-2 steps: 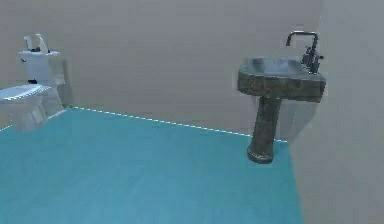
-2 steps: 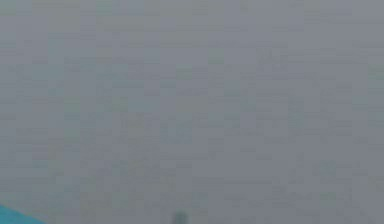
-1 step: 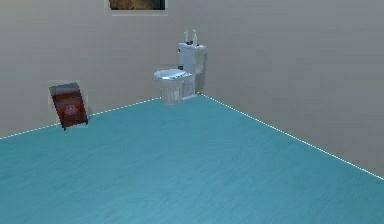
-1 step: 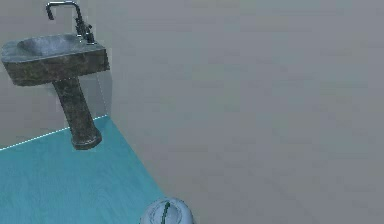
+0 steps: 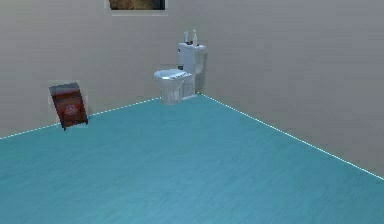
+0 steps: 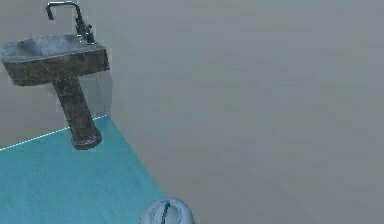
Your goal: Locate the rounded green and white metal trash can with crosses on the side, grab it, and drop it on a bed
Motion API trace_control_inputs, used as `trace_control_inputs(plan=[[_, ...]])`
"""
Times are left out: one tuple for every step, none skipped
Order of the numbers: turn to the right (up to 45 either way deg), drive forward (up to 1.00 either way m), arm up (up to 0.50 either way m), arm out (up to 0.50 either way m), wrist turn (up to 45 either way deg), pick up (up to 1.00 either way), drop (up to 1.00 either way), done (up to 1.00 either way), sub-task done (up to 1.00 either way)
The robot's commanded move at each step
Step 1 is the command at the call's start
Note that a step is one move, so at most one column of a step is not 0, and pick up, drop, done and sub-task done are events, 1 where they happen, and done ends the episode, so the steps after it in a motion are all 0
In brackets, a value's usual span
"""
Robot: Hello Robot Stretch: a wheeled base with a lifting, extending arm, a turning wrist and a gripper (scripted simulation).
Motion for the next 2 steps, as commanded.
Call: trace_control_inputs(plan=[[0.0, 0.00, 0.00, 0.20, 0.0, 0.00, 0.00, 0.00, 0.00], [0.0, 0.00, 0.00, 0.00, 45.0, 0.00, 0.00, 0.00, 0.00]])
